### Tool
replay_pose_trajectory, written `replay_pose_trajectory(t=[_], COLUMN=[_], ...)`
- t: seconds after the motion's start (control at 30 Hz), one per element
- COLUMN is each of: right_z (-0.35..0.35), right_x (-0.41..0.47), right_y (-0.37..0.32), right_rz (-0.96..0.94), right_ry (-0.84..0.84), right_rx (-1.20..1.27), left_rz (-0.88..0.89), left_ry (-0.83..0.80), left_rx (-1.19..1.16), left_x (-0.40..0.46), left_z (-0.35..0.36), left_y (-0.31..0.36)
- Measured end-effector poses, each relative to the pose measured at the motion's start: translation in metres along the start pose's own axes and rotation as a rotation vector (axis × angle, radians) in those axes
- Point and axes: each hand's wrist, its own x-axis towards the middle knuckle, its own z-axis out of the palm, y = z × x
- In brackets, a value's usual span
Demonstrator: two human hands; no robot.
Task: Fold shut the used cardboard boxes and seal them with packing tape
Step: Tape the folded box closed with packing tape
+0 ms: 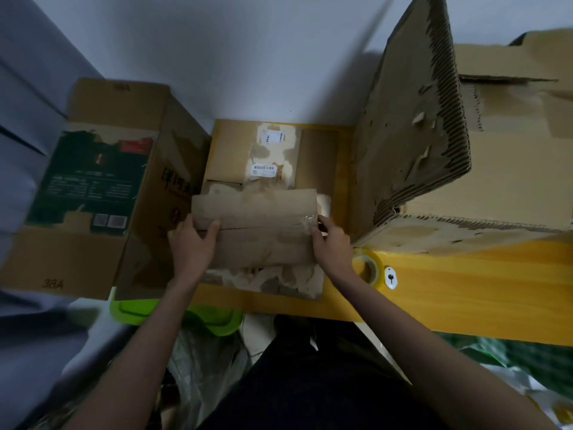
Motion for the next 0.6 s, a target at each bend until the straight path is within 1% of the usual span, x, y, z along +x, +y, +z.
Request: replay_pose_trajectory(t=[0.07,0.13,0.2,0.23,0.27,0.3,0.37,0.43,0.47,0.5,0.53,0.6], right_z=[-0.004,-0.010,-0.015,-0.017,-0.020,-0.025,-0.034,-0.042,-0.045,-0.046,-0.048,-0.050], right_x=[0.009,0.011,0.007,0.005,0.002,-0.001,-0.008,-0.014,-0.017,-0.017,-0.017,-0.014], right_y=[0.004,0.012,0.033,0.049,0.067,0.086,0.121,0.150,0.161,0.170,0.178,0.186], right_rz=[-0.017,-0.016,0.023,0.039,0.045,0.044,0.038,-0.039,-0.102,-0.157,-0.205,-0.271], right_ry=[-0.055,-0.062,-0.028,0.002,0.013,-0.003,-0.132,-0.272,-0.302,-0.312,-0.303,-0.275], right_rx=[-0.012,0.058,0.110,0.074,-0.020,-0.136,-0.480,-0.879,-1.019,-1.097,-1.130,-1.167], left_rz=[-0.054,-0.094,-0.063,0.006,0.100,0.195,0.373,0.534,0.583,0.597,0.588,0.571], left_ry=[-0.074,-0.095,-0.039,0.017,0.069,0.093,0.048,-0.028,-0.076,-0.124,-0.159,-0.148], left_rx=[-0.008,0.002,0.099,0.167,0.206,0.190,0.111,0.137,0.174,0.189,0.188,0.193], left_x=[-0.003,-0.005,-0.014,-0.019,-0.028,-0.037,-0.059,-0.079,-0.086,-0.092,-0.097,-0.102], left_z=[0.007,0.009,0.009,0.011,0.014,0.019,0.035,0.055,0.065,0.074,0.082,0.091], left_y=[-0.006,-0.004,0.003,0.005,0.011,0.018,0.036,0.052,0.056,0.059,0.059,0.060])
